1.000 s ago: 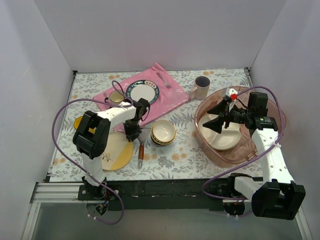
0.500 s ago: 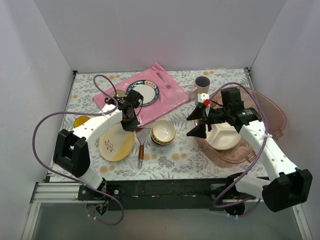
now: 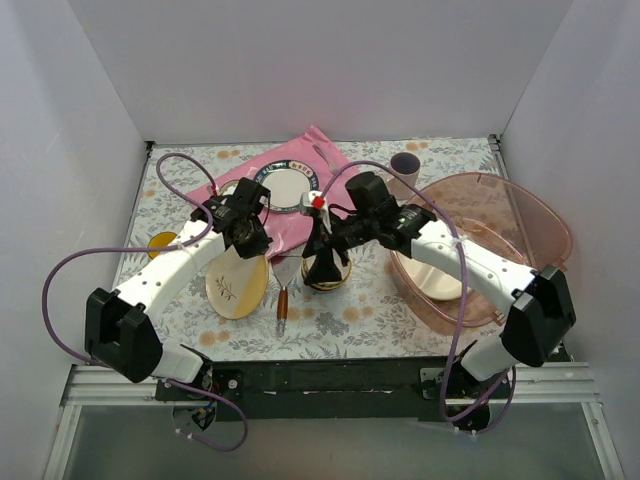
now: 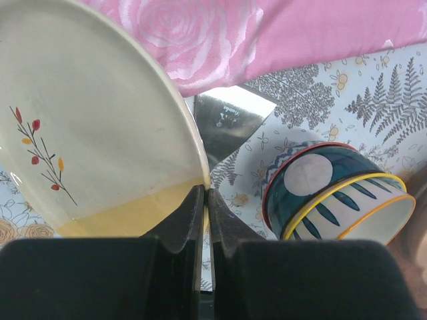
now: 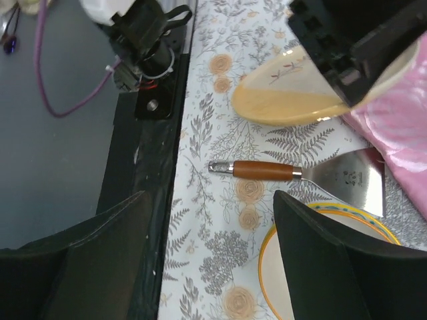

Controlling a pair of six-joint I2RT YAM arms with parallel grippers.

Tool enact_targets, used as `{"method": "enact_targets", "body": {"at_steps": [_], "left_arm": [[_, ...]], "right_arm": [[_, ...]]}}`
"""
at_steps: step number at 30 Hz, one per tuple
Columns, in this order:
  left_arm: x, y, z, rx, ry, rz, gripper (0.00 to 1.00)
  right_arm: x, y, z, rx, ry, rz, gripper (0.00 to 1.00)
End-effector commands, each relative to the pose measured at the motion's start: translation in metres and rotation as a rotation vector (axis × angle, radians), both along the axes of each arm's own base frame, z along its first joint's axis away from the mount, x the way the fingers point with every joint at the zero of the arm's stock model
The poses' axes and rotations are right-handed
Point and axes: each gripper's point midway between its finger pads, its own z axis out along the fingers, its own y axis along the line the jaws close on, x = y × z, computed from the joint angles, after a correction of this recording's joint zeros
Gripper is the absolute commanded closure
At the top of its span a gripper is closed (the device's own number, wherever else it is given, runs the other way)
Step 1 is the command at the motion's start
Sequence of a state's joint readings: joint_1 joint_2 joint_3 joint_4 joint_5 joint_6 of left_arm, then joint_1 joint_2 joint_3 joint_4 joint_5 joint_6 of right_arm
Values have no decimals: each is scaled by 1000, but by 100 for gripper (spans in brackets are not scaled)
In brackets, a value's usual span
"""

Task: Place the mixed dishes into the plastic bin
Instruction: Pick up the plate at the center of the board.

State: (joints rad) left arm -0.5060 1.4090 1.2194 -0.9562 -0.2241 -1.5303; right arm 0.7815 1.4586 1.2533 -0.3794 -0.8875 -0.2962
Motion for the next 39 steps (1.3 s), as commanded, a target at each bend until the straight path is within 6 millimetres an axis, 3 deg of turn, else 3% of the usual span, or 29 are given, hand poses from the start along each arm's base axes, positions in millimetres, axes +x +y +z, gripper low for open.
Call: {"method": "enact_targets", "body": {"at_steps": [1,6,9,20,30,39], "left_arm": [[7,9,22,-63,-91,45,100],[6,18,28,-88,-121,68,100],[6,21,30,-104,-126,74,100],[7,25,32,-140,-140,86,100],[10,28,41,-161,-173,108,100],[11,28,48,-239,-219,143,100]], "right_arm": [[35,41,12,8,105,-220,19],[57,65,-24,-95,211,-382,22],[57,76,-38,-124,279,-405,22],[63,118,-59,-123,420,-370,20],[54,138,-66,-109,530,-329,20],[54,151,-71,-94,649,-337,32]]}}
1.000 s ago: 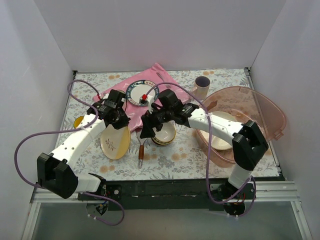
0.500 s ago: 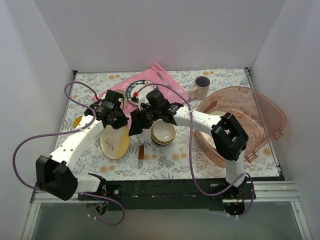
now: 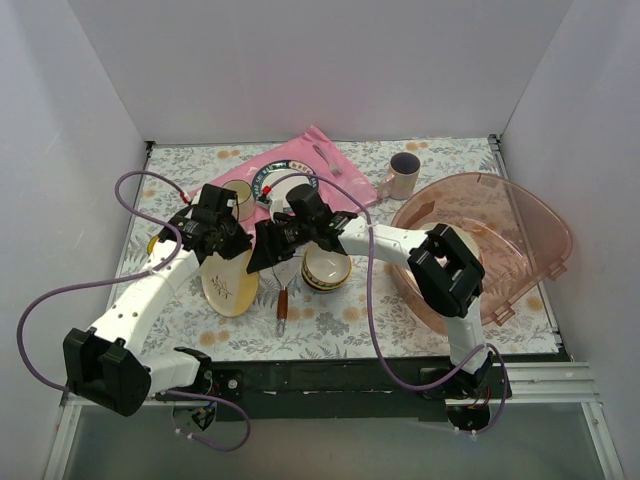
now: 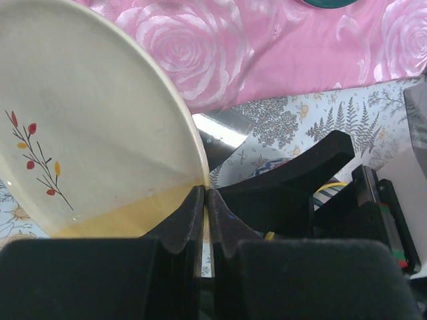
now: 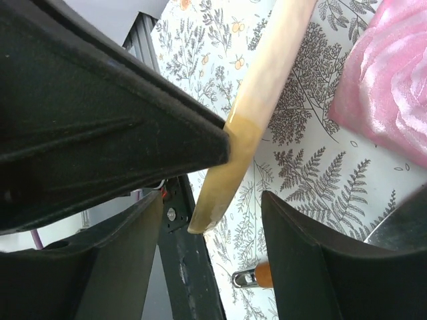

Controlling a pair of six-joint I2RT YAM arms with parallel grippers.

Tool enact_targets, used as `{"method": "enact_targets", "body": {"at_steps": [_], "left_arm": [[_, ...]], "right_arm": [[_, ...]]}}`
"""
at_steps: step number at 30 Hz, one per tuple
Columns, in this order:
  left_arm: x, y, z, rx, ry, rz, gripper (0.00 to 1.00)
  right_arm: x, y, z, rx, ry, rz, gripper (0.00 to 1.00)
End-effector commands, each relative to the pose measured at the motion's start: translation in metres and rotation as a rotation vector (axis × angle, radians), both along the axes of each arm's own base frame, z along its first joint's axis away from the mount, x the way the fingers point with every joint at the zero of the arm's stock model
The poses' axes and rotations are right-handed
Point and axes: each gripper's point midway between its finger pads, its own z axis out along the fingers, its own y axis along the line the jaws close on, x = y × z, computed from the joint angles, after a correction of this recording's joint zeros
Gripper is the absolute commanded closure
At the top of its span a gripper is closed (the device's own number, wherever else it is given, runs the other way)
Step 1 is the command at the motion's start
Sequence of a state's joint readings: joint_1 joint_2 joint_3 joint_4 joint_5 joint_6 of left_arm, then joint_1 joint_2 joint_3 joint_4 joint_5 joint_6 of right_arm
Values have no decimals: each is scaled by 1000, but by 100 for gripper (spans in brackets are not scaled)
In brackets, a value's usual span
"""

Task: Place the mixed dishes into the plastic bin
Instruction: Pick up the plate at the center of the board.

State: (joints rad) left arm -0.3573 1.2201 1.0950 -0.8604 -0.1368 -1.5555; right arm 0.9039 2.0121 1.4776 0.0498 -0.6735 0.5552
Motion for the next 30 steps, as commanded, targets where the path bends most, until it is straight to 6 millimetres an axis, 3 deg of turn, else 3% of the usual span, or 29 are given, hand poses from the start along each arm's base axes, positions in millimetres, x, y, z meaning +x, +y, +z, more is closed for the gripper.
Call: {"method": "enact_targets", "body": {"at_steps": [1,9,12,15,17,20,22,23,27,30], "left_arm": [[9,-4,28,-93,-114,26,100],[11,-8,40,-162,-174,50,100],[11,-10,45,-193,-200,56,100],[10,-11,50,-216,-222,60,100],[9,-10,54,-222,-240,63,100],[7,-9,70,-238,-297,55,98],[4,-6,85,-254,-349,56,80],[4,-7,92,-262,-374,47,61],[-5,-5,120,-273,-467,13,22],[-13,-2,146,-274,-551,-19,9]], "right_arm": [[5,18,20,84,12,-2,35],[11,23,9,69,22,-30,42],[13,24,9,68,12,-36,50],[14,25,12,80,3,-30,64],[15,24,18,89,-21,-30,78],[21,19,27,86,-75,-50,94],[24,13,36,89,-100,-62,99],[25,11,39,94,-112,-60,99],[23,2,64,150,-149,-26,99],[19,-4,88,201,-178,12,99]]}}
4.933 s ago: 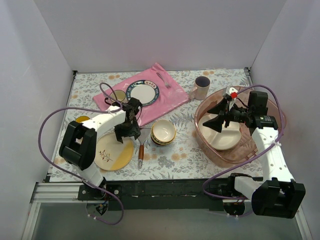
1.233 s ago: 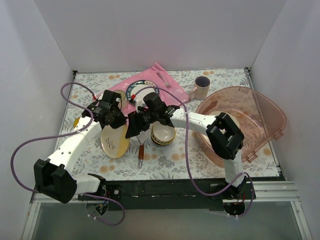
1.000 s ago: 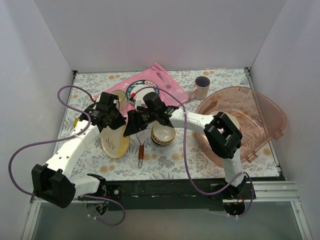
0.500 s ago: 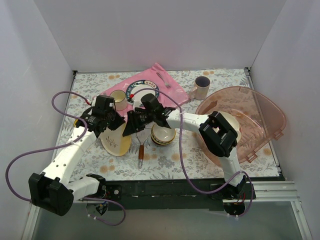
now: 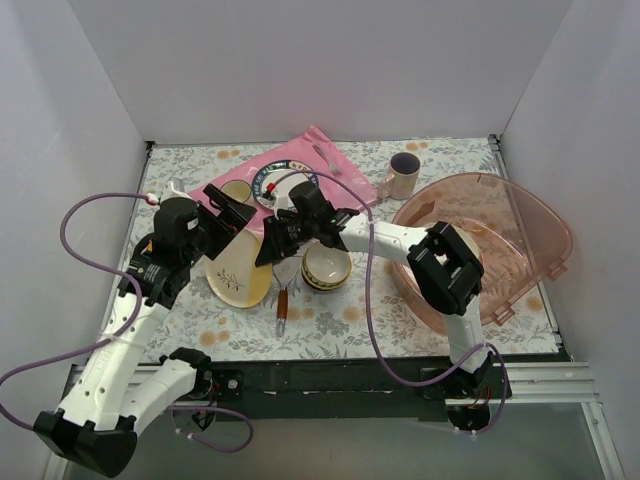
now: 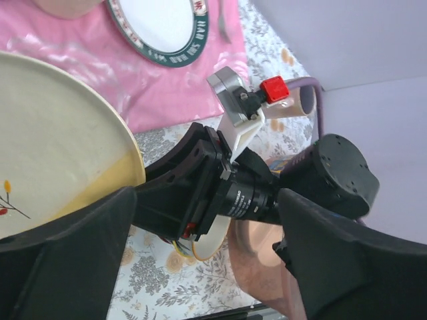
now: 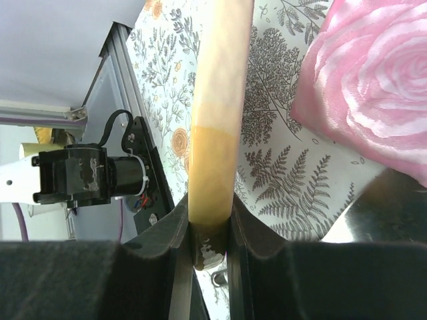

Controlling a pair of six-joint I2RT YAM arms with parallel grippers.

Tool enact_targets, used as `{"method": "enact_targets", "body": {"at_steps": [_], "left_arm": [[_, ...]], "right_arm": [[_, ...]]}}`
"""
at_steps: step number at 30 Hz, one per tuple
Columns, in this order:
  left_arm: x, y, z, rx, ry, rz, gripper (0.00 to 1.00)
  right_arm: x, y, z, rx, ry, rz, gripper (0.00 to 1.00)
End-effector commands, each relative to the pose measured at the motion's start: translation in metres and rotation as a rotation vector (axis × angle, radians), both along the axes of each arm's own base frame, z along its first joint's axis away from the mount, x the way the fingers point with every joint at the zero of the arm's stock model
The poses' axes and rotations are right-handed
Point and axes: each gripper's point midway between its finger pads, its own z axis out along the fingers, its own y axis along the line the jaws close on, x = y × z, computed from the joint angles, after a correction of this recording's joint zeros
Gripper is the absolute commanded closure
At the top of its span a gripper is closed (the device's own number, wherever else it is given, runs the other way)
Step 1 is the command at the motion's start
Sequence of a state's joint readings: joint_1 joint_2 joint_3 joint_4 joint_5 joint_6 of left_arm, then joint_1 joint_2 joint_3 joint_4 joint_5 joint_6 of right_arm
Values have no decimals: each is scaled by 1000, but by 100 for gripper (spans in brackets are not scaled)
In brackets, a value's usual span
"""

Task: Place the mixed dishes into the plastic bin
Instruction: Pick up the plate at the center of the board.

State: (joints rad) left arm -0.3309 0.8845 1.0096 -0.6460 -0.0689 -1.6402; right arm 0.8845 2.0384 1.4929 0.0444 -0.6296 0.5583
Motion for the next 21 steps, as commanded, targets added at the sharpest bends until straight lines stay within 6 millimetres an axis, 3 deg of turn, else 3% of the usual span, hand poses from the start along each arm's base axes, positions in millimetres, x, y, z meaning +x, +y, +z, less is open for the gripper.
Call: {"method": "enact_targets", "body": {"at_steps": [1,3,8,12,13,15,17,18,20,21], "left_arm": [[-7,3,50,17,-171,-42,6],[-15,5,70,28,-250,-62,2],[-39,11,110,93,-469,-119,2],[-59,17,134,106,-607,-128,2],[-62,18,137,110,-628,-127,2],[-71,17,144,114,-673,-155,2],[-75,16,144,130,-690,-174,2],[-78,15,144,135,-699,-183,2],[-78,14,140,144,-697,-196,2],[-79,14,140,153,-704,-202,2]], "right_arm": [[1,-6,108,240,-193,78,99],[-2,-11,121,265,-211,105,99],[-6,-30,157,325,-284,143,99],[5,-60,179,380,-328,157,99],[3,-68,193,413,-362,174,99],[10,-86,199,431,-395,193,99],[4,-103,209,472,-415,249,99],[12,-115,212,480,-427,237,99],[11,-133,221,505,-444,262,99],[21,-146,223,502,-456,237,99]]}}
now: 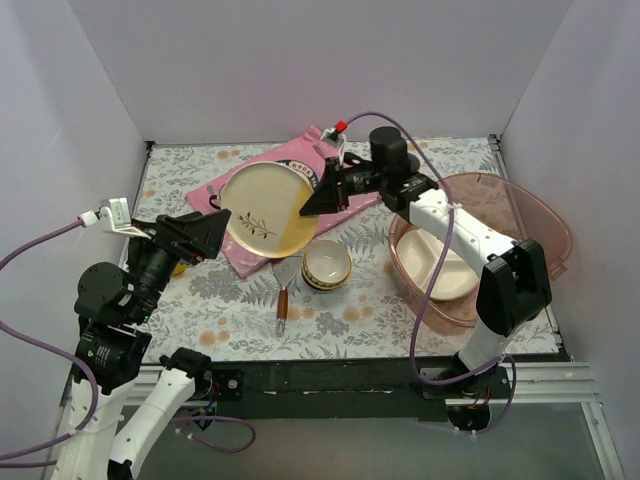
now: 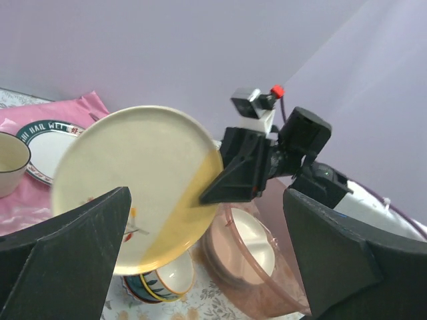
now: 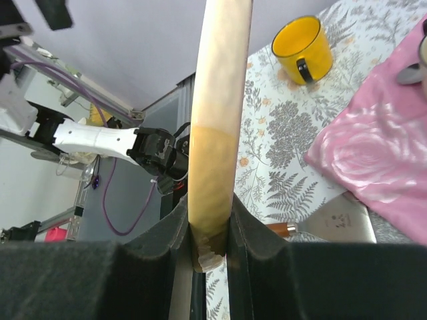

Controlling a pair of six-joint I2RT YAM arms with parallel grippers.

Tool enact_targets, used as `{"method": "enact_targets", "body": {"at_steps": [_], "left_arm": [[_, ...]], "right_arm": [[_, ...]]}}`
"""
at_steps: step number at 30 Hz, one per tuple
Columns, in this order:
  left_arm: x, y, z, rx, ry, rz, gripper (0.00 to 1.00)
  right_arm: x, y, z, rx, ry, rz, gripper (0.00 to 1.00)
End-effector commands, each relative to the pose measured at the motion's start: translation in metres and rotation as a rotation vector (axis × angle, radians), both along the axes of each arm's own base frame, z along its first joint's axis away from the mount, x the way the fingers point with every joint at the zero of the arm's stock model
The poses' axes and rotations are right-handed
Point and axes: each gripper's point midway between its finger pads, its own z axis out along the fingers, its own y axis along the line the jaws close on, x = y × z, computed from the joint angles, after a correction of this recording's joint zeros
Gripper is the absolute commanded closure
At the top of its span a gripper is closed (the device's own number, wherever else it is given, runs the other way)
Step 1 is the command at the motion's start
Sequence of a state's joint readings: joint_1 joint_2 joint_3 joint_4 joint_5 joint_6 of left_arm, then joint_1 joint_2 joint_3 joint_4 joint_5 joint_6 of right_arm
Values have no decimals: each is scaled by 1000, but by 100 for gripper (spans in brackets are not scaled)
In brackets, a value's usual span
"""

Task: Place the mixed dishes into the plastic bin
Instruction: Pick up the plate at the center of the board, then place the plate in the plastic bin.

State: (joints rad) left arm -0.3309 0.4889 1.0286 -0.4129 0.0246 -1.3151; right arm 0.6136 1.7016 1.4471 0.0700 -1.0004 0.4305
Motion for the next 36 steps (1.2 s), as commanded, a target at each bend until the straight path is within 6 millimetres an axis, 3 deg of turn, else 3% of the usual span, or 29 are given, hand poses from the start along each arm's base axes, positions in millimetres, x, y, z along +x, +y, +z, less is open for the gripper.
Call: {"method": "enact_targets", "body": {"at_steps": [1,6,11,20,24,29,36], "left_arm": [[4,-7,-16,83,-2,-33,2],[7,-7,-31,120,16,-28,2],[16,-7,-57,189,57,-20,2],[30,-6,-97,291,115,-6,2],[36,-9,-122,314,149,-18,2],[38,-9,-137,334,167,-24,2],[36,-6,-160,337,182,-14,2]], "right_arm": [[-9,-51,66,173,-222,110,99],[21,-106,79,166,-232,-24,99],[33,-148,83,151,-207,-122,99],[58,-237,83,93,-232,-448,99],[51,-265,84,77,-250,-557,99],[45,-299,78,63,-226,-652,99],[32,-327,70,27,-241,-749,99]]}}
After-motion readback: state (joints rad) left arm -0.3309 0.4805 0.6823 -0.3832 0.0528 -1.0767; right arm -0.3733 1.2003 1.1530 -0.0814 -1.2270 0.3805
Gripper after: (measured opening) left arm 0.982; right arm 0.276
